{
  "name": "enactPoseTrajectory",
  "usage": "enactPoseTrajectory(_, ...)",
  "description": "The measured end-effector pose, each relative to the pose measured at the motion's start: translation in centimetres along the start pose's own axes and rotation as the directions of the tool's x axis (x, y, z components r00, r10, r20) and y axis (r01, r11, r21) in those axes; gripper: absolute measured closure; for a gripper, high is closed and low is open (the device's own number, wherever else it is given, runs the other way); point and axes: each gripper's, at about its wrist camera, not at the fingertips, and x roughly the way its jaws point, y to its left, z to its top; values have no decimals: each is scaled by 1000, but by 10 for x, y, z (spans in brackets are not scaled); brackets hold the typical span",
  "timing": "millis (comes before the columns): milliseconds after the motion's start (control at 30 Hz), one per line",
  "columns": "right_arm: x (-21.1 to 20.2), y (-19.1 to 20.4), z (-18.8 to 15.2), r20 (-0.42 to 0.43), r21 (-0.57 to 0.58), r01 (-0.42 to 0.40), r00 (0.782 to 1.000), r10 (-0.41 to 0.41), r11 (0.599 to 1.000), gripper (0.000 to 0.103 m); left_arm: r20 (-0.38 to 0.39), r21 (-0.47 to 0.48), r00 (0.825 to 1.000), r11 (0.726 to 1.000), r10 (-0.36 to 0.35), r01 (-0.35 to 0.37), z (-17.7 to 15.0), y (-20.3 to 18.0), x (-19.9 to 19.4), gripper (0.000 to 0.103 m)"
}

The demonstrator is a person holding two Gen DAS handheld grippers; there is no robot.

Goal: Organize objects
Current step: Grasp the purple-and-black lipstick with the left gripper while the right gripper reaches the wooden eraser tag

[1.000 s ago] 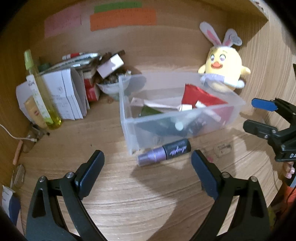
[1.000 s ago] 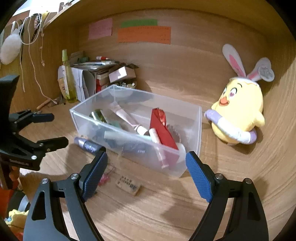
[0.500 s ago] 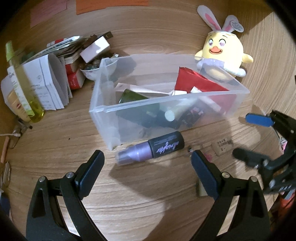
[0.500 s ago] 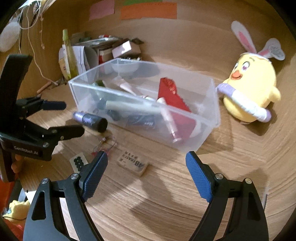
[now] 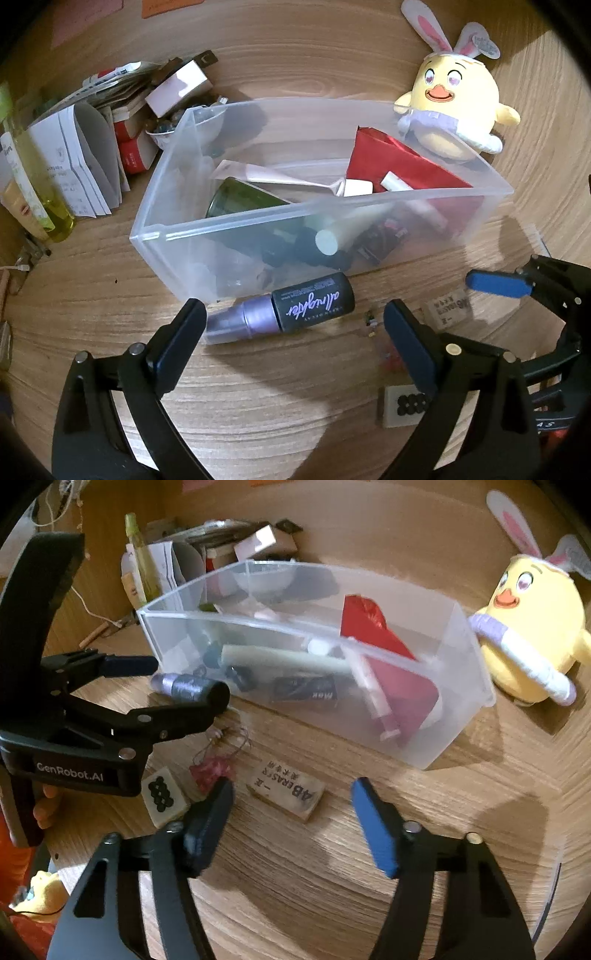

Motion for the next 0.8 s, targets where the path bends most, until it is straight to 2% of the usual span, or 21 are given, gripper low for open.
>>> enactPoseTrajectory(233,2,0,0,-4,-3,-20,1000,20,1000,61,-4,-3,999,999,37,-37,4,0,7,4)
enactPoseTrajectory(433,0,-3,0,3,8,-26,1000,26,1000,61,-6,-35,1000,999,17,-17,4,5,7,4)
enactPoseTrajectory(667,-5,-4,2,39,24,-25,999,24,999,61,-6,-14,1000,1000,-1,1,-3,4,1,28)
enactPoseTrajectory(800,-8,-4,1,47,17,-26,999,25,1000,61,-38,7,999,1000,-11,11,-11,6,1,41)
